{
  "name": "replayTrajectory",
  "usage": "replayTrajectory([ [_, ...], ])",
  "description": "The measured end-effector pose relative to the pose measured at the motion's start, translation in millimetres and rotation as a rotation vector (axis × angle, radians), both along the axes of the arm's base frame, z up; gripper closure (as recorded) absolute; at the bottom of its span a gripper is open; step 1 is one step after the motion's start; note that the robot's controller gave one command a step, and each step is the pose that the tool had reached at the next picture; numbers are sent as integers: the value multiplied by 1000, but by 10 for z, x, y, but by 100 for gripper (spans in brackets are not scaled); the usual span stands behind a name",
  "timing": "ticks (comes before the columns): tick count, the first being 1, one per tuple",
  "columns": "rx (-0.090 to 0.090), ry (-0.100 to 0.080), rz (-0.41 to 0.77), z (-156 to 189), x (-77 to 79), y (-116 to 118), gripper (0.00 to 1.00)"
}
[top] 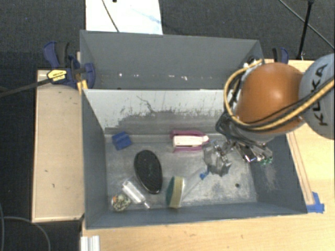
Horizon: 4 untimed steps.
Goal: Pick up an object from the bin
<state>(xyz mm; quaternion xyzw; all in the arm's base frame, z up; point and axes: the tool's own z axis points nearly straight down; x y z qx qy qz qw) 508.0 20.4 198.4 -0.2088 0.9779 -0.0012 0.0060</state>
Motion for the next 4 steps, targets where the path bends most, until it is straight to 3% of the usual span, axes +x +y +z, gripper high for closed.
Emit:
replayTrajectory([
  [1,0,14,-178,-512,-267,-438,100],
  [2,1,0,-167,482,-96,-573,100],
  [3,2,9,-167,436,-114,-565,0],
  [4,2,18,-212,-316,-278,223,0],
])
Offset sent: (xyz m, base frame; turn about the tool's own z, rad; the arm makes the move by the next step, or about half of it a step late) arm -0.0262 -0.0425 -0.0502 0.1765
